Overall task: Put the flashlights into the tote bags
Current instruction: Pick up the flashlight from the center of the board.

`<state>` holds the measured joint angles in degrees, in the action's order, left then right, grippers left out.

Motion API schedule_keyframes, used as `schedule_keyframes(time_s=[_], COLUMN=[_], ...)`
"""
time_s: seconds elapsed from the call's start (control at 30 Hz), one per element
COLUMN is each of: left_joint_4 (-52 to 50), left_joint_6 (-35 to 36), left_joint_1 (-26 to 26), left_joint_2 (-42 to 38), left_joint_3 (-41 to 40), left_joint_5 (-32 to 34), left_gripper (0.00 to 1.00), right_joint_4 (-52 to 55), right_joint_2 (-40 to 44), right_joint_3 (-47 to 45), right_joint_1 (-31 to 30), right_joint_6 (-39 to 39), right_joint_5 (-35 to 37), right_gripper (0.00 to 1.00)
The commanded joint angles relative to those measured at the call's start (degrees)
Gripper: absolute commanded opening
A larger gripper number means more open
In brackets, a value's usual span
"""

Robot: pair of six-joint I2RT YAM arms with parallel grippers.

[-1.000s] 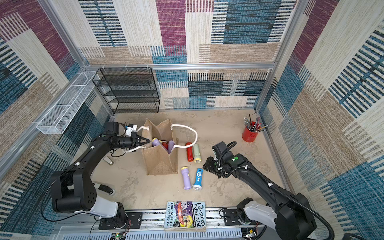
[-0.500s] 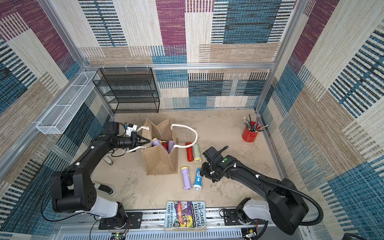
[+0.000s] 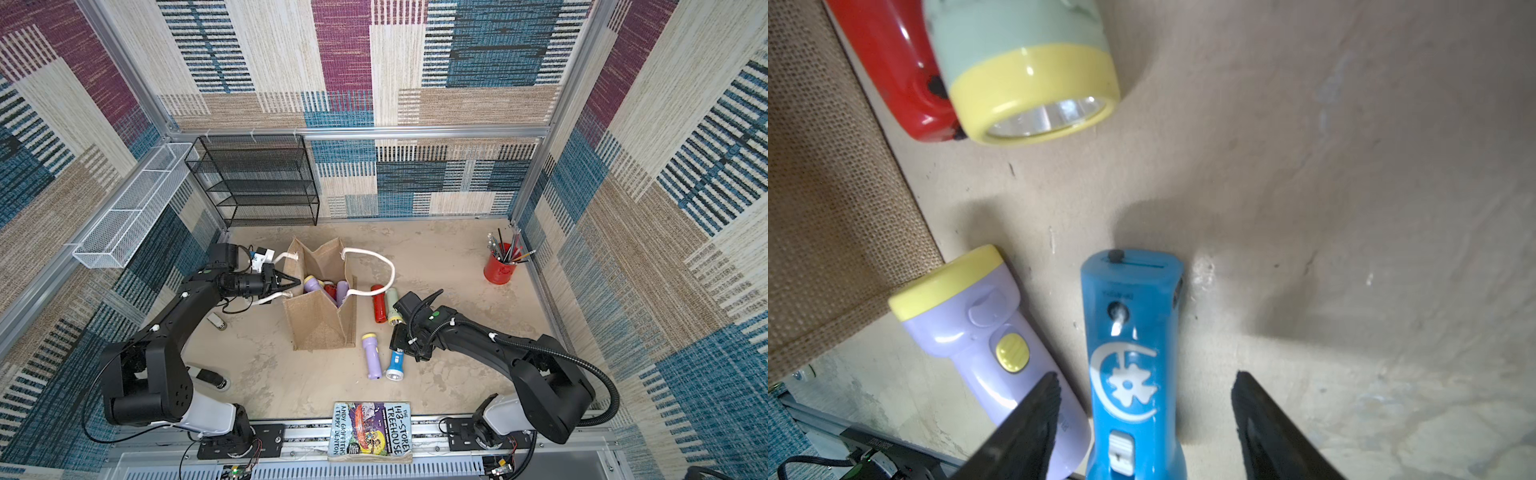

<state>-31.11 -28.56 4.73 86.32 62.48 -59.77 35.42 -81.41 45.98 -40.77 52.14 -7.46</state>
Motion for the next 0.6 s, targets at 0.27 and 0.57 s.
schedule_keyframes(time_s=[0.27, 0.57], left_joint_4=[-0.48, -0.60], left_joint_6=[-0.40, -0.45], left_joint_1=[0.01, 0.01], left_joint_2=[-0.03, 0.31], left_joint_3=[0.20, 0.19], left_joint_5=[0.10, 0.18], left_gripper=[0.04, 0.04], right_joint_4=[2.37, 0.98], right_joint_2=[-5.60, -9.38], right_joint_3=[1.86, 2.90], right_joint_1=[-0.89, -1.76], right_joint_6=[-3.61, -4.98], right_joint_5=[5.77, 4.96], right_gripper=[0.65, 0.64])
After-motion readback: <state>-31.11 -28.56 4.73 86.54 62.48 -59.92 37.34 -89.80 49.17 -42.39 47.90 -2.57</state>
